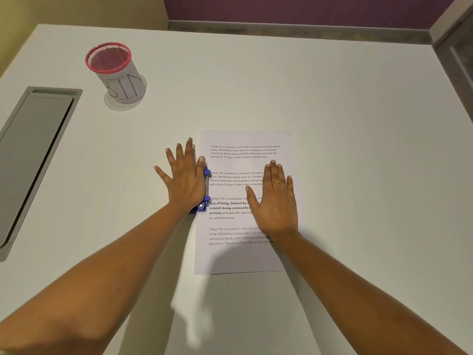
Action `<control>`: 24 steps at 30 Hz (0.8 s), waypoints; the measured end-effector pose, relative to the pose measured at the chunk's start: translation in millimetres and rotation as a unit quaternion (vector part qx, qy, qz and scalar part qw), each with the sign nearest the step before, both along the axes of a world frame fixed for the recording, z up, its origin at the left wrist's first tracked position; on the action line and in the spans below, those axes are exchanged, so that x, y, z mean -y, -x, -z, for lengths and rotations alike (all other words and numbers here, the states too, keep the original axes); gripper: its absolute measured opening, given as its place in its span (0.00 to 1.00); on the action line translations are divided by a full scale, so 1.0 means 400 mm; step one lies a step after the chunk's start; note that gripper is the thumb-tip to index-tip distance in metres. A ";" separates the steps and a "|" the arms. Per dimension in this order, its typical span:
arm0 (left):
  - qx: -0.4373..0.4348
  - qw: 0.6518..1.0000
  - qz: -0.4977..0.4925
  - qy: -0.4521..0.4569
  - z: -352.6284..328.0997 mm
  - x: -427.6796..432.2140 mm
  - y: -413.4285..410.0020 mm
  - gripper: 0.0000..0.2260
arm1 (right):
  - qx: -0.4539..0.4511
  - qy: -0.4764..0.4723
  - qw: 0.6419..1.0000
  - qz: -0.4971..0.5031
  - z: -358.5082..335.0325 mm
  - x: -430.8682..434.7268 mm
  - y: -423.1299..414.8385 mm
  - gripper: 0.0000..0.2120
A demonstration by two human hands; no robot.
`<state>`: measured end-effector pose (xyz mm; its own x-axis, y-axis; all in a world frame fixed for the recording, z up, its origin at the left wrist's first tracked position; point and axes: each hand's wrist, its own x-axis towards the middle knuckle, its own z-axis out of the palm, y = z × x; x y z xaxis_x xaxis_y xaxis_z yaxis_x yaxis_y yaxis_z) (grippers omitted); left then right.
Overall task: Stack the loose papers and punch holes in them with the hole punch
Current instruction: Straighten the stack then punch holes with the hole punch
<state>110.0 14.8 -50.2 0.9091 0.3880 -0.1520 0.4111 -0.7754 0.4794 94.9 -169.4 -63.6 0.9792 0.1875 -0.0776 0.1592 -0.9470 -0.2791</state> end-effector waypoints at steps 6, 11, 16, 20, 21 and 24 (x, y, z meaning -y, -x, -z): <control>-0.001 1.000 -0.001 0.000 -0.001 0.001 -0.001 0.23 | 0.001 -0.004 1.000 0.000 0.000 0.000 0.000 0.36; 0.003 1.000 -0.003 0.001 -0.003 0.001 0.000 0.23 | 0.002 0.000 1.000 0.000 0.003 0.000 0.000 0.36; 0.001 1.000 0.000 -0.018 -0.005 0.004 0.001 0.23 | -0.008 -0.003 1.000 0.000 -0.001 0.001 0.000 0.34; -0.003 0.998 0.009 -0.061 -0.008 0.008 0.004 0.23 | -0.007 -0.005 1.000 0.000 -0.004 0.001 0.000 0.33; -0.005 0.998 0.008 -0.066 -0.009 0.009 0.004 0.23 | -0.006 -0.005 1.000 -0.001 -0.006 0.002 0.000 0.33; -0.010 0.996 0.012 -0.085 -0.014 0.009 0.003 0.23 | -0.005 -0.003 1.000 -0.003 -0.009 0.002 0.000 0.32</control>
<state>109.0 11.0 -44.7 0.9162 0.3871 -0.1037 0.3988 -0.8549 0.3318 94.8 -170.1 -60.1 0.9771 0.1944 -0.0869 0.1623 -0.9442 -0.2867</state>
